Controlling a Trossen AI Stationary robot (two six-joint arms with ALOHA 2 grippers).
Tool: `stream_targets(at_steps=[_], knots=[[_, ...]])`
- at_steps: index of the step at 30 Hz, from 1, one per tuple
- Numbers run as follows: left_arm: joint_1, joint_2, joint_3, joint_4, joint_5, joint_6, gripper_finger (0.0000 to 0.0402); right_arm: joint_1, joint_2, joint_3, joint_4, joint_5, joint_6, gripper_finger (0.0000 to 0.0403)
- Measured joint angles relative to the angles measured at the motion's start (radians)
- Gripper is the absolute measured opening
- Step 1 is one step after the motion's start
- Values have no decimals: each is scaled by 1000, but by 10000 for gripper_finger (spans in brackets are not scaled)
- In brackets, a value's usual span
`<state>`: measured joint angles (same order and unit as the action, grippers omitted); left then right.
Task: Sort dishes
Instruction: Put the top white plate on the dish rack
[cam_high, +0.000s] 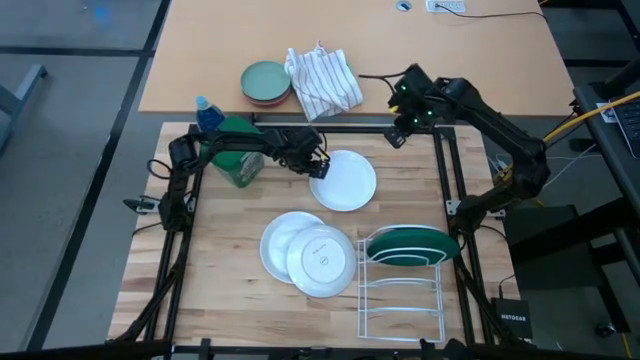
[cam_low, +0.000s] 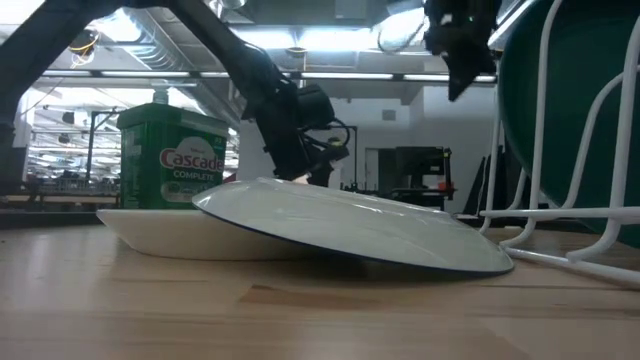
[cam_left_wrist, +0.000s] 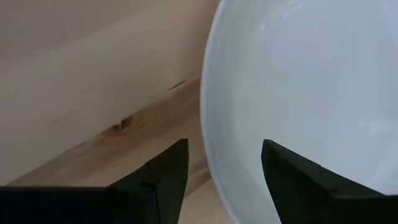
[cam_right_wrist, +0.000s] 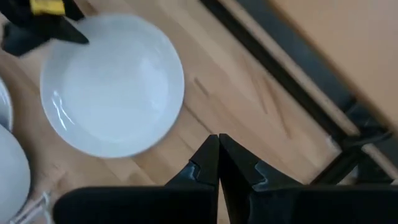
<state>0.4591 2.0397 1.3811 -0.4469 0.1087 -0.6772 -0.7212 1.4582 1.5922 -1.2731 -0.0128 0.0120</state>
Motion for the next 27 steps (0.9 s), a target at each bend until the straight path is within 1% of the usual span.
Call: stream_targets(at_steps=[4, 9, 17, 19, 21, 27], knots=[[0, 6, 0, 34, 13, 0, 192, -47, 0, -71, 13, -31, -20, 12], [0, 7, 0, 51, 19, 12, 192, -89, 0, -144, 65, -36, -20, 12], [0, 7, 0, 51, 19, 68, 190, -98, 0, -212, 101, -34, -21, 12], [0, 7, 0, 50, 19, 78, 180, -98, 0, -219, 104, -34, -21, 12], [0, 7, 0, 49, 19, 80, 163, -97, 0, -222, 102, -34, -21, 12], [0, 7, 0, 51, 18, 120, 91, -97, 0, -222, 103, -34, -21, 12]])
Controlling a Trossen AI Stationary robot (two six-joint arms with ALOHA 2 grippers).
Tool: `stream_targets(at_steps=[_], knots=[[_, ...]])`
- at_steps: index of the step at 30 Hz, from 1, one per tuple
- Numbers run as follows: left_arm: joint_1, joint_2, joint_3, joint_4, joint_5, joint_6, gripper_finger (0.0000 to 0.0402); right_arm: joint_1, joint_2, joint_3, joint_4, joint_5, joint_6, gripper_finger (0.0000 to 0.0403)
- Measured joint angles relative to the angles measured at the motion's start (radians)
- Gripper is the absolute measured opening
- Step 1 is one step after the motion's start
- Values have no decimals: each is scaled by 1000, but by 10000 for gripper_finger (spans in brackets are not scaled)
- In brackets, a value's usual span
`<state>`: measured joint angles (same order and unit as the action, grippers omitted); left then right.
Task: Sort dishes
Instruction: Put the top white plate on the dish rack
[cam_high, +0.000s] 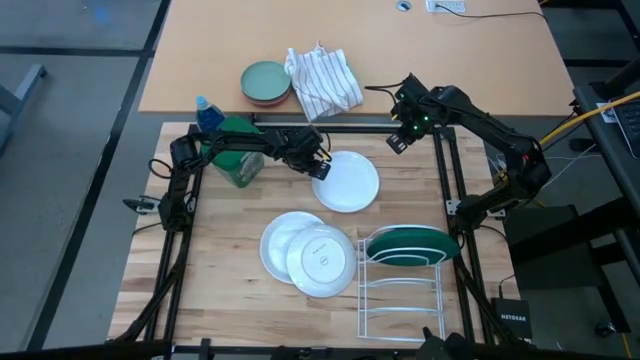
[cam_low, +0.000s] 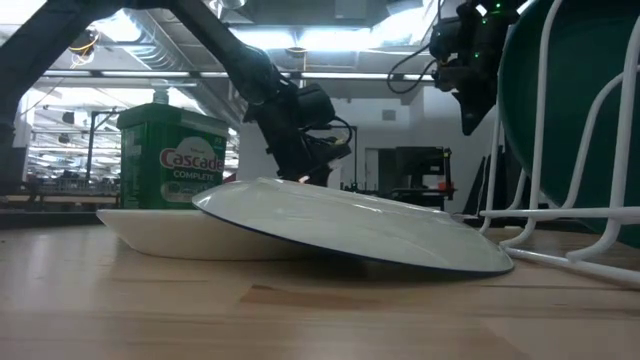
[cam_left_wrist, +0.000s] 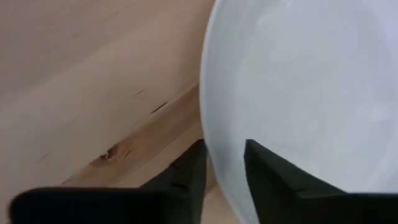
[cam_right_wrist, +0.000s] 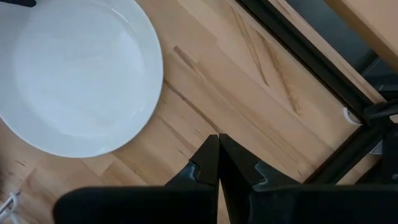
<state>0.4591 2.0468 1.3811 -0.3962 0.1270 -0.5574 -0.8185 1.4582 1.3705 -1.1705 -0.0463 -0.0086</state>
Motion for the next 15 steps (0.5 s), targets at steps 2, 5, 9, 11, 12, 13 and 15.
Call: stream_targets(at_steps=[2, 5, 9, 11, 12, 13, 15], knots=[[0, 0, 0, 0, -1, 13, 67, 0, 0, 0, 0, 0, 0, 12], [0, 0, 0, 6, -16, 22, 31, 0, 0, 0, 0, 0, 0, 12], [1, 0, 0, 45, -24, 32, 9, 0, 0, 0, 0, 0, 0, 12], [0, 0, 0, 59, -25, 38, 12, 0, 0, 0, 0, 0, 0, 12], [0, 0, 0, 62, -26, 41, 12, 0, 0, 0, 0, 0, 0, 12], [-1, 0, 0, 65, -28, 46, 10, 0, 0, 0, 0, 0, 0, 12], [-1, 0, 0, 73, -28, 58, 5, 0, 0, 0, 0, -1, 0, 12]])
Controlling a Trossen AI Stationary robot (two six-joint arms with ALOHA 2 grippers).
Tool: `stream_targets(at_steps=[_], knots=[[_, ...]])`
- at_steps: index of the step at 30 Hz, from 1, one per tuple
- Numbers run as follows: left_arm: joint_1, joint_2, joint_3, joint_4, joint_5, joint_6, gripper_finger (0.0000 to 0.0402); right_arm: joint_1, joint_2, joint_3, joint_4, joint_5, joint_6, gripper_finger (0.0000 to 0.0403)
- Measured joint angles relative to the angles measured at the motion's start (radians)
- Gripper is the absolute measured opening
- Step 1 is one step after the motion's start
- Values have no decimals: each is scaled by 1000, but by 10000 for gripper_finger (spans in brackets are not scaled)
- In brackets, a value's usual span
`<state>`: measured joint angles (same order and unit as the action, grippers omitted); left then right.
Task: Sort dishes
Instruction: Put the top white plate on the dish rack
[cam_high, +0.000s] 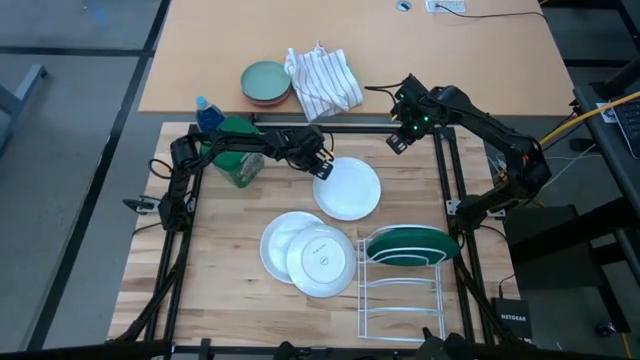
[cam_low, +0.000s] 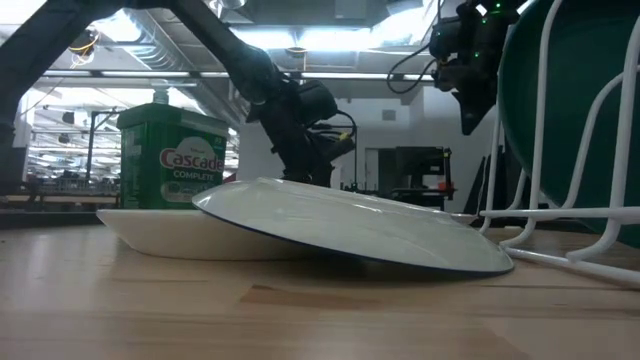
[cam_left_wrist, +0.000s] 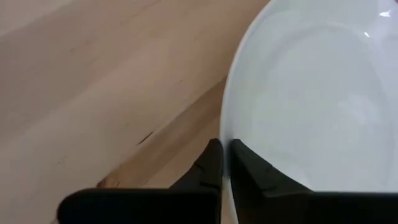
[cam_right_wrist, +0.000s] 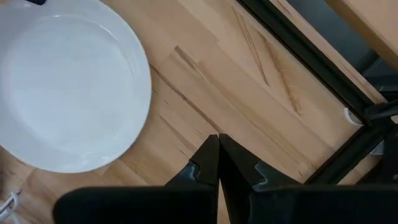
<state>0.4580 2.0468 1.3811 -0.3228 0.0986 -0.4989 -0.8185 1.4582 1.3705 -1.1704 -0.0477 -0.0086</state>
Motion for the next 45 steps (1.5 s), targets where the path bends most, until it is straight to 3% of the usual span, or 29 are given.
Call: stream_targets(at_steps=[4, 12, 28, 39, 45], knots=[[0, 0, 0, -2, -1, 16, 6, 0, 0, 0, 5, -47, -11, 12], [0, 0, 0, 0, -26, 100, 2, 1, 0, 0, 89, -257, -93, 12], [-1, -3, 0, 64, -62, 280, 0, 1, 0, 0, 254, -260, -105, 15], [-1, -6, 1, 10, -61, 265, 3, 1, 0, 0, 236, -296, -105, 108], [-1, -6, 1, -2, -58, 261, 1, 1, 0, 0, 236, -297, -105, 126]])
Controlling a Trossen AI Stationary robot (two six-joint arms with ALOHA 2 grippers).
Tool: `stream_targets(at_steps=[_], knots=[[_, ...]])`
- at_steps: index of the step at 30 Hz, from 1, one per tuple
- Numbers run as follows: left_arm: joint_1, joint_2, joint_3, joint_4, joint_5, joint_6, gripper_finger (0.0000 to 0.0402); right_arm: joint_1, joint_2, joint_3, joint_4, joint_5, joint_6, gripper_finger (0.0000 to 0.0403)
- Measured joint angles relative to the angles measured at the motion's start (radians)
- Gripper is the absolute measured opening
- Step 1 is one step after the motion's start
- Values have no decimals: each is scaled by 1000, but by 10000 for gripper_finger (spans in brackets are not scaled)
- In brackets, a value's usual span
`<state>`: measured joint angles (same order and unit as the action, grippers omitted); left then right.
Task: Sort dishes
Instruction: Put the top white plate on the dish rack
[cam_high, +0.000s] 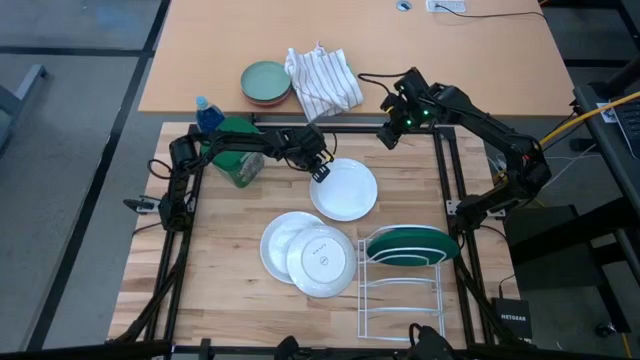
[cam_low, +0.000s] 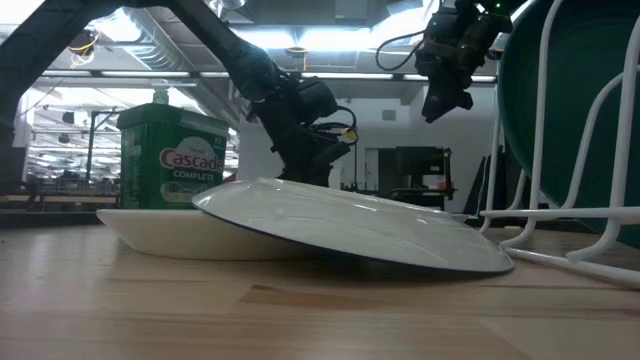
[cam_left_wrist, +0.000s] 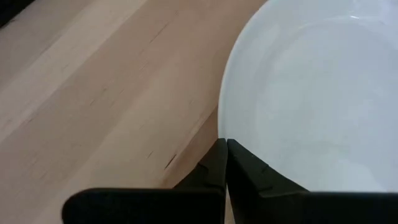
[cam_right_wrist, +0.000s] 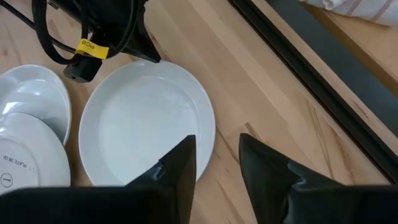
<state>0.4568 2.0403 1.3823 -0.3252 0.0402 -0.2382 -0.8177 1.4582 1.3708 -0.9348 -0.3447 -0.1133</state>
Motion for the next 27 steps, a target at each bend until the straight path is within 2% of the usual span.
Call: stream_targets(at_steps=[7, 11, 16, 20, 27], knots=[[0, 0, 0, -10, 1, 11, 10, 0, 0, 0, 0, 9, 0, 127], [2, 0, 0, -52, 23, -18, 52, 0, 0, 0, -1, 10, 0, 127], [9, 2, 0, -143, 168, -124, 118, 0, 0, 0, -2, 10, -1, 127], [6, 2, 0, -202, 206, -201, 150, 0, 0, 0, -3, 11, 0, 127], [2, 2, 0, -206, 231, -287, 156, 0, 0, 0, -3, 11, -1, 127]])
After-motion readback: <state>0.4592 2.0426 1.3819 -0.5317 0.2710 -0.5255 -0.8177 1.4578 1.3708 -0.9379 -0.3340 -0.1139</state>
